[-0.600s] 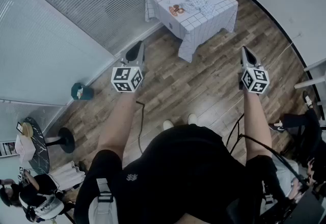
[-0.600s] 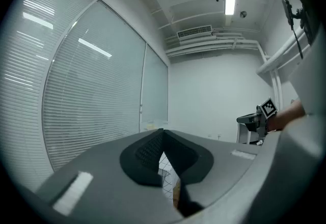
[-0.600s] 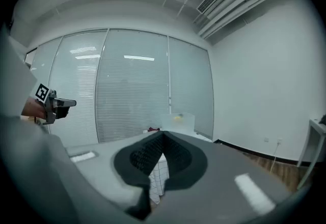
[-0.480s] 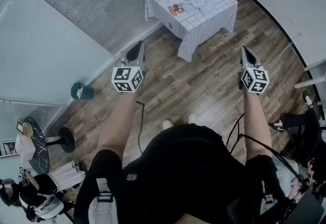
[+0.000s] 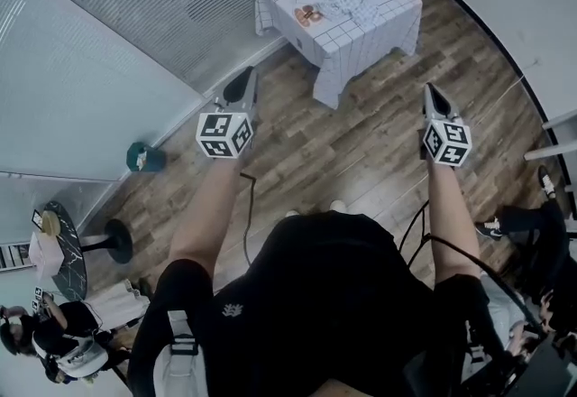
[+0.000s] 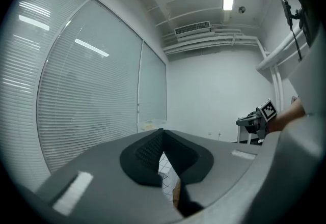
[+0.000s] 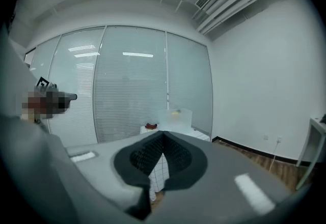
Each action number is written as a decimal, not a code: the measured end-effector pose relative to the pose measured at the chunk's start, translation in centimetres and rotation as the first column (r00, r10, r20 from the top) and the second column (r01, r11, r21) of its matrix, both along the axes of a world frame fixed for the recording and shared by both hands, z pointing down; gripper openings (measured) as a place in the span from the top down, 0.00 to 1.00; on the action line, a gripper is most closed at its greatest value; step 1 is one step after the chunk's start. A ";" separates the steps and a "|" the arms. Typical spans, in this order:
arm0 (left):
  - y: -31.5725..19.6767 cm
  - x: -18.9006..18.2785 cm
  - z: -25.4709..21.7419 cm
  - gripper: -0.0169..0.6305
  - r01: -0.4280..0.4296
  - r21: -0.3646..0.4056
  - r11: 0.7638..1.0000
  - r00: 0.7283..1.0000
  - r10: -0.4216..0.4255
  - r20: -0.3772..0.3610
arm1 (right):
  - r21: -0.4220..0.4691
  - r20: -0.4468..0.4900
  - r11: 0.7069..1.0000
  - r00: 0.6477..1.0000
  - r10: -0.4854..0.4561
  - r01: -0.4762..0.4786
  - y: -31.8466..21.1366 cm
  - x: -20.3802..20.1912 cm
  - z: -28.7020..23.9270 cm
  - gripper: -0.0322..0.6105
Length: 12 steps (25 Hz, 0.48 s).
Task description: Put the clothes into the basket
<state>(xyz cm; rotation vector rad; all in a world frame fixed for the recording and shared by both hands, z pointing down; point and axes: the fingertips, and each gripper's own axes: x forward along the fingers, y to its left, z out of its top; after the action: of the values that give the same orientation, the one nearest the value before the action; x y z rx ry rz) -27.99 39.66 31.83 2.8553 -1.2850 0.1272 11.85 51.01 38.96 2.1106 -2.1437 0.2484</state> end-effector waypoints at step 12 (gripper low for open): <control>-1.7 4.4 0.0 0.96 0.035 0.013 0.999 0.998 -0.035 0.052 | 0.015 0.046 1.000 0.999 -0.010 0.009 -3.4 5.7 0.6 0.95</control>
<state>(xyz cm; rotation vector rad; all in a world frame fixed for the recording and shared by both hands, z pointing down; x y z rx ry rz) -23.63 37.97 31.79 2.8564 -1.3491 0.1961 17.56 47.62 39.57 2.1225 -2.1876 0.2836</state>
